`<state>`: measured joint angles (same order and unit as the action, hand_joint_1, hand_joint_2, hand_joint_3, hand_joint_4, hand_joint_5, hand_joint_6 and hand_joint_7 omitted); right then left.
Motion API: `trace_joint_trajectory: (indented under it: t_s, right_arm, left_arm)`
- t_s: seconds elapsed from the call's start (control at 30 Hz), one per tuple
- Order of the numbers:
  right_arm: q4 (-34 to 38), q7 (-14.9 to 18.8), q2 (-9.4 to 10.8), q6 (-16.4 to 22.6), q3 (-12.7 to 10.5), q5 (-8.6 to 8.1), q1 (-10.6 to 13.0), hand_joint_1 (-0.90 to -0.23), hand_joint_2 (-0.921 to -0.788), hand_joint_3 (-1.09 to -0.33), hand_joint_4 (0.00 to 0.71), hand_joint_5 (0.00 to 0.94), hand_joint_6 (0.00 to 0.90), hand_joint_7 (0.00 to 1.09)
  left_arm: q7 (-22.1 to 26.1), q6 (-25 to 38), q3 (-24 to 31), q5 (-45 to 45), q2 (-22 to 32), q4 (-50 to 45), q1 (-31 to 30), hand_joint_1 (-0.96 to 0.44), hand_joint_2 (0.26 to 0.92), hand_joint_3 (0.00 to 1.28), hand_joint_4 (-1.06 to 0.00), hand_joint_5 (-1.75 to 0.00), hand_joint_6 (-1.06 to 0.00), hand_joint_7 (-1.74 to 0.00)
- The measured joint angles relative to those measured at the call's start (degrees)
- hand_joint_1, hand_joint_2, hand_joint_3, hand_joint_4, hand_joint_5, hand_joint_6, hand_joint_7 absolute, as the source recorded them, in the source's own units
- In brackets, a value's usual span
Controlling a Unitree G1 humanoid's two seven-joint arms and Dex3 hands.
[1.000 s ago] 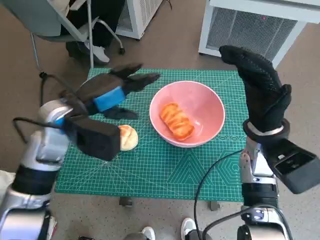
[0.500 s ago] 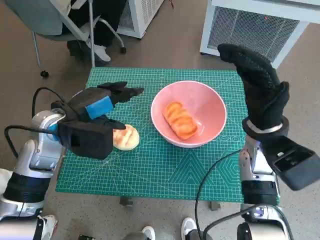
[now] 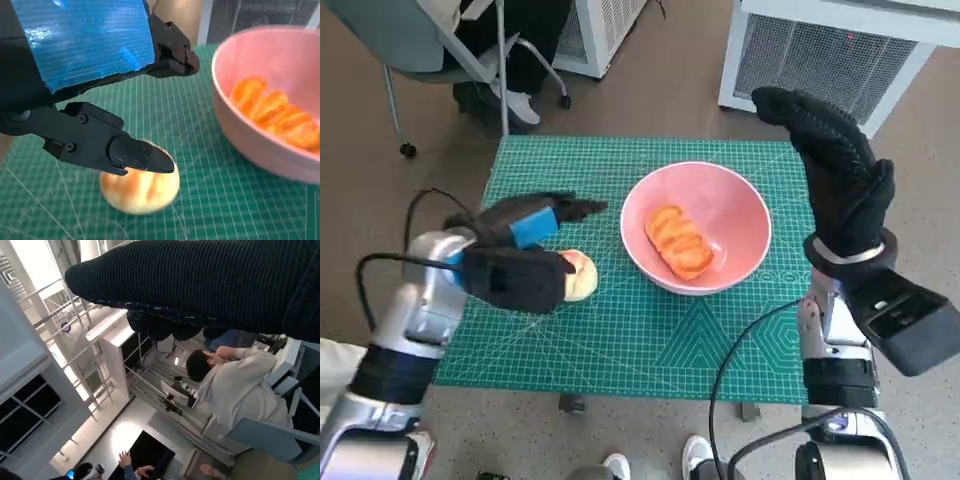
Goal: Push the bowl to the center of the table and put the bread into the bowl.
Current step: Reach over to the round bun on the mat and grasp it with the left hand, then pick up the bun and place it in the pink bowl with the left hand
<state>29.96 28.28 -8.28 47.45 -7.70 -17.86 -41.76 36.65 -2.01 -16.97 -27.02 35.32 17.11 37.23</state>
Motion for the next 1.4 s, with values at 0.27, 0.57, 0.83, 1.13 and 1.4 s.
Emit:
trace_joint_trajectory:
  t_s: [0.27, 0.57, 0.83, 1.13, 1.4]
  right_arm:
    - [-0.8, 0.0, -0.1, -0.1, 0.0, 0.04, 0.0, -0.590, -0.921, -0.790, 0.279, 0.024, -0.001, 0.67]
    - [-1.1, 0.0, -0.4, -0.1, 0.0, 0.17, 0.1, -0.601, -0.921, -0.792, 0.275, 0.025, -0.001, 0.67]
    - [-1.0, 0.0, -0.4, -0.1, 0.1, 0.17, 0.1, -0.598, -0.921, -0.791, 0.273, 0.027, -0.001, 0.67]
    - [-0.9, 0.0, -0.3, -0.1, 0.1, 0.13, 0.1, -0.583, -0.921, -0.792, 0.271, 0.030, -0.001, 0.66]
    - [-0.8, 0.0, -0.3, -0.1, 0.1, -0.02, 0.1, -0.581, -0.921, -0.791, 0.270, 0.032, -0.001, 0.66]
  left_arm:
    - [2.7, 2.8, -3.7, -1.7, -1.2, 5.2, 0.2, -0.34, 0.863, 0.00, -0.30, 0.00, -0.45, -0.12]
    - [6.3, 6.7, -6.7, -3.5, -2.5, 9.1, 2.4, -0.21, 0.855, 0.01, -0.57, -0.32, -0.55, -0.38]
    - [3.3, 5.5, -6.8, -4.2, -2.4, 9.7, 2.8, -0.03, 0.910, 0.08, -0.62, -1.12, -0.67, -1.12]
    - [2.6, 2.9, -6.5, -3.8, -1.9, 10.0, 2.7, 0.00, 0.902, 0.07, -0.68, -1.24, -0.72, -1.01]
    - [2.4, 2.9, -2.2, -1.9, -0.2, 5.5, 2.7, 0.00, 0.917, 0.06, -0.66, -1.25, -0.68, -1.06]
